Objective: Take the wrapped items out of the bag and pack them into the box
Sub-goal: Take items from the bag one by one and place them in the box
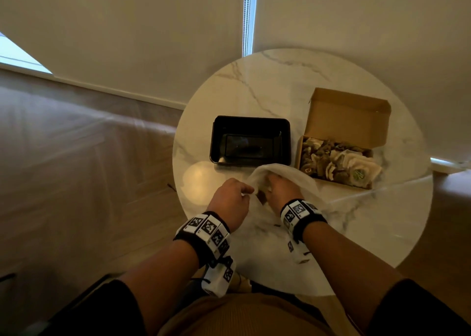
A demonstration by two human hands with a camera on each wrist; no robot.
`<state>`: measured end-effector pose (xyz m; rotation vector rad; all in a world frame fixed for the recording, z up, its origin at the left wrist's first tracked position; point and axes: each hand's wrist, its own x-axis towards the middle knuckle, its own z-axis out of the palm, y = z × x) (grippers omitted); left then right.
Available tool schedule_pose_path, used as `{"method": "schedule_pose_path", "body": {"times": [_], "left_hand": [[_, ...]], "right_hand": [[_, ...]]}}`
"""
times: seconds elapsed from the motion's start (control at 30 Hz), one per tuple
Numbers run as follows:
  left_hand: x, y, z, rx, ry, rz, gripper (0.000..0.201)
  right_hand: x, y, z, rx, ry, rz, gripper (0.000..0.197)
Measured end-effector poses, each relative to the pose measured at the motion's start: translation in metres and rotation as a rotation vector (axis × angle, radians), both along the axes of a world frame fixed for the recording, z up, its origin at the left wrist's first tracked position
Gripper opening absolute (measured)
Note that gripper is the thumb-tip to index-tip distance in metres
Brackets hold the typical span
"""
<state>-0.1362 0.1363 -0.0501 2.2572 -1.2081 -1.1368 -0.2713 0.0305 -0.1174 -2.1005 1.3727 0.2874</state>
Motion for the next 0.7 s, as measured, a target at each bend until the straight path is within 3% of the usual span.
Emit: {"method": "schedule_pose_path", "body": {"times": [0.13, 0.3, 0.5, 0.7], "left_hand": [[-0.001, 0.001, 0.005, 0.007, -0.013, -0.033, 0.03], [0.002, 0.007, 0.013, 0.065, -0.05, -0.08, 0.045], [0.017, 0.014, 0.018, 0.087, -0.07, -0.163, 0.048], [0.025, 0.015, 0.03, 0.04, -0.102, -0.22, 0.047]], "right_hand": [[0.001, 0.006, -0.004, 0.004, 0.064, 0.034, 0.021], [0.002, 0.015, 0.008, 0.017, 0.031, 0.013, 0.02], [-0.029, 0.031, 0.068, 0.018, -0.209, -0.059, 0.004], [-0.052, 0.034, 0.108, 0.005, -0.407, -0.136, 0.005]]}}
